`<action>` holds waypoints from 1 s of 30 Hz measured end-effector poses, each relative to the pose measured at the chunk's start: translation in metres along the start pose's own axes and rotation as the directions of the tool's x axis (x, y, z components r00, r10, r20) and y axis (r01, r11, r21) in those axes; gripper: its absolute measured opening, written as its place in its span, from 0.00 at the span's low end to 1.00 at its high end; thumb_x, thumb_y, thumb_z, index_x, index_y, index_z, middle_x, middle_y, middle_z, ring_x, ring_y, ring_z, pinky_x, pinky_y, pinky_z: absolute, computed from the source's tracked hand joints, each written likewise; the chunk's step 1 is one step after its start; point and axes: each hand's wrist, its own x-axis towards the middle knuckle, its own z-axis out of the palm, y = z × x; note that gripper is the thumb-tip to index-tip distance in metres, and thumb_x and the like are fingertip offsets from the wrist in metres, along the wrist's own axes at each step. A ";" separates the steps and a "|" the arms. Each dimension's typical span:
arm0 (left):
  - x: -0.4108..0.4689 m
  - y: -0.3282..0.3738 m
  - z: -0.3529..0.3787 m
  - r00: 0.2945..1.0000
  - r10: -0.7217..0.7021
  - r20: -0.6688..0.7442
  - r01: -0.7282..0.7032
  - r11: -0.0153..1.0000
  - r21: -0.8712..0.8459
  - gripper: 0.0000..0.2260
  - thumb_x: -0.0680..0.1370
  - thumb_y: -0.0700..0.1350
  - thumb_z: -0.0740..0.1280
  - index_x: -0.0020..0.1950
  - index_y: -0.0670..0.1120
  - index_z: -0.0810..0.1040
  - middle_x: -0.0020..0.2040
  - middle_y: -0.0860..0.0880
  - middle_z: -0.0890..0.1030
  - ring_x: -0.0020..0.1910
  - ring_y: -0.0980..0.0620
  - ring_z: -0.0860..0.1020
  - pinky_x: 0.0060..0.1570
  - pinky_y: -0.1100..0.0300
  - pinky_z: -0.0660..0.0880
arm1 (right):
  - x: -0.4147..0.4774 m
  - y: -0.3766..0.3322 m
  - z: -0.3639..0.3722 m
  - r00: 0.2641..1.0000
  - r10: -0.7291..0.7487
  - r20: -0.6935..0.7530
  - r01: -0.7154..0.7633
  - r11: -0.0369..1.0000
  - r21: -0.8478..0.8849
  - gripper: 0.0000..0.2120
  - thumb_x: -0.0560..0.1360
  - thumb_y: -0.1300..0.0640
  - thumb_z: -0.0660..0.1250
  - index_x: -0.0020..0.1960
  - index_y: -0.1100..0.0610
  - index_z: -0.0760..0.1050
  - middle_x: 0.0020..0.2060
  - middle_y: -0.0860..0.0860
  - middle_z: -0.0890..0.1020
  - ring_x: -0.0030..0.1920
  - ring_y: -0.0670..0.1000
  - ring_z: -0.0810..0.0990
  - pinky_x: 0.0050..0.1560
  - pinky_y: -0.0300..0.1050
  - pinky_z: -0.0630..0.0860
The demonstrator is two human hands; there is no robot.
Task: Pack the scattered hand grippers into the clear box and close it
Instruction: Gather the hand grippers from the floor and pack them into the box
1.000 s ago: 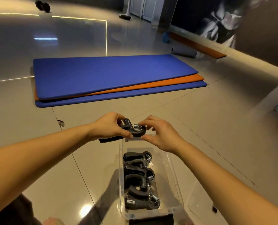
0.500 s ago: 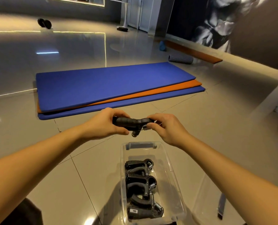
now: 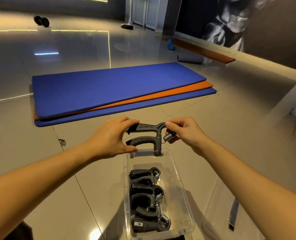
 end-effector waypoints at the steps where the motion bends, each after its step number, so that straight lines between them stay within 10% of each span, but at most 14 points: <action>1: 0.000 0.001 0.001 1.000 -0.006 -0.008 0.006 1.000 -0.005 0.38 0.69 0.60 0.77 0.76 0.55 0.67 0.66 0.55 0.75 0.60 0.57 0.71 0.58 0.61 0.71 | 0.000 0.001 -0.001 1.000 0.017 0.007 -0.017 1.000 0.011 0.08 0.81 0.54 0.66 0.50 0.53 0.84 0.38 0.51 0.85 0.40 0.49 0.85 0.38 0.39 0.81; 7: 0.002 0.007 0.003 1.000 -0.022 -0.016 0.021 0.999 -0.035 0.34 0.70 0.56 0.77 0.73 0.53 0.71 0.61 0.55 0.78 0.54 0.59 0.71 0.50 0.69 0.66 | -0.001 0.006 0.008 0.996 -0.082 -0.026 0.070 0.949 -0.307 0.10 0.78 0.47 0.69 0.58 0.48 0.80 0.48 0.44 0.83 0.48 0.45 0.82 0.43 0.36 0.78; 10: 0.004 0.010 0.002 0.999 -0.035 -0.005 0.035 0.999 -0.040 0.34 0.70 0.55 0.77 0.73 0.52 0.72 0.60 0.55 0.79 0.54 0.60 0.71 0.46 0.72 0.63 | -0.006 0.005 0.022 0.971 -0.214 0.105 0.234 0.775 -0.587 0.31 0.72 0.36 0.70 0.71 0.49 0.73 0.56 0.42 0.76 0.54 0.43 0.76 0.52 0.37 0.75; 14: 0.007 0.014 0.003 0.996 -0.076 0.052 0.081 0.992 -0.097 0.34 0.70 0.54 0.78 0.73 0.50 0.72 0.62 0.53 0.80 0.54 0.60 0.73 0.47 0.72 0.67 | -0.010 0.005 0.036 0.920 -0.334 0.207 0.370 0.558 -0.743 0.31 0.71 0.36 0.71 0.69 0.47 0.72 0.55 0.43 0.76 0.53 0.46 0.74 0.54 0.46 0.77; 30: -0.006 -0.014 0.044 0.965 -0.101 0.243 0.142 0.977 -0.156 0.46 0.68 0.66 0.75 0.80 0.54 0.60 0.74 0.52 0.70 0.68 0.54 0.71 0.63 0.60 0.68 | 0.000 0.050 0.038 0.957 -0.207 0.203 0.290 0.681 -0.673 0.28 0.71 0.44 0.76 0.69 0.51 0.75 0.53 0.44 0.78 0.52 0.47 0.76 0.54 0.50 0.78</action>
